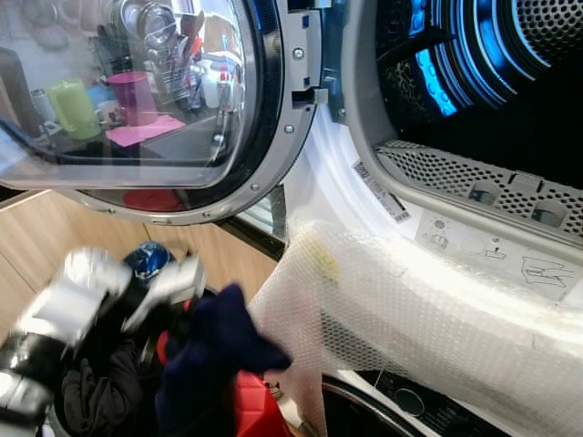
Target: Clothes washing
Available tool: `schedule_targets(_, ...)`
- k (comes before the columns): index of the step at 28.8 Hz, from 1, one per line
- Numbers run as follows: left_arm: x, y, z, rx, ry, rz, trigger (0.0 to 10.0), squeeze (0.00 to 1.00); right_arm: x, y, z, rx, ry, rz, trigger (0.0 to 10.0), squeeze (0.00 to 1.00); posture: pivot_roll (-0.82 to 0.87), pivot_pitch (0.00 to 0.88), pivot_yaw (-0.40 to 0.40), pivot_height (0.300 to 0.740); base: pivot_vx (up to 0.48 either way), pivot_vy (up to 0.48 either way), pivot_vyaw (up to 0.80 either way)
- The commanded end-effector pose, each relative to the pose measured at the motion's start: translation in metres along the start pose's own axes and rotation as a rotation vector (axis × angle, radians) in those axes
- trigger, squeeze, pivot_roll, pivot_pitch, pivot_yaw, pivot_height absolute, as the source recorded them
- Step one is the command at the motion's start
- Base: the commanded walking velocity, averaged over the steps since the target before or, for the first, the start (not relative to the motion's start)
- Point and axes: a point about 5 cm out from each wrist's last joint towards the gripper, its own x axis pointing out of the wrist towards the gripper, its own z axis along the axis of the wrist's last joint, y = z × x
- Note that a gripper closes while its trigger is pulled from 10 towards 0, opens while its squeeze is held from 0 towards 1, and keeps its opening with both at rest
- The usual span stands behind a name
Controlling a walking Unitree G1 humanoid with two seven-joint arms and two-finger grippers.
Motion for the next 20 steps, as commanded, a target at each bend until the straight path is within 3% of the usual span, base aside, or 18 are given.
schedule_targets(1,0.006,0.005,0.034,0.070,-0.164,-0.021,0.0,0.00,0.000,0.000,-0.003,0.021,0.020,-0.012,10.0,0.00,0.11,0.000,0.103,0.740,0.000,0.000,0.00)
schedule_targets(3,0.015,0.010,0.055,0.097,-0.299,-0.045,0.0,0.00,0.001,0.001,-0.002,0.027,0.016,-0.014,10.0,0.00,0.10,0.000,0.109,0.740,0.000,0.000,0.00)
schedule_targets(5,0.033,0.012,0.074,0.088,-0.445,-0.100,0.0,0.00,0.001,0.002,-0.002,0.034,0.012,-0.016,10.0,0.00,0.09,0.000,0.120,0.740,0.000,0.000,0.00)
schedule_targets(6,0.033,0.012,0.074,0.088,-0.445,-0.100,0.0,0.00,0.001,0.002,-0.002,0.034,0.012,-0.016,10.0,0.00,0.09,0.000,0.120,0.740,0.000,0.000,0.00)
schedule_targets(10,0.072,-0.001,0.075,0.030,-0.513,-0.257,0.0,0.00,0.001,0.002,-0.001,0.042,0.003,-0.024,10.0,0.00,0.07,0.000,0.130,0.740,0.000,0.000,0.00)
schedule_targets(12,0.099,-0.012,0.060,-0.023,-0.466,-0.323,0.0,0.00,-0.001,-0.002,-0.001,0.046,-0.014,-0.041,10.0,0.00,0.04,0.000,0.139,0.740,0.000,0.000,0.00)
schedule_targets(16,0.110,-0.022,0.041,-0.066,-0.401,-0.347,0.0,0.00,-0.005,-0.011,-0.005,0.021,-0.018,-0.063,10.0,0.00,0.03,0.000,0.142,0.740,0.000,0.000,0.00)
schedule_targets(20,0.111,-0.028,0.005,-0.094,-0.204,-0.312,0.0,0.00,-0.013,-0.023,-0.012,-0.041,-0.013,-0.057,10.0,0.00,0.03,0.000,0.138,0.740,0.000,0.000,0.00)
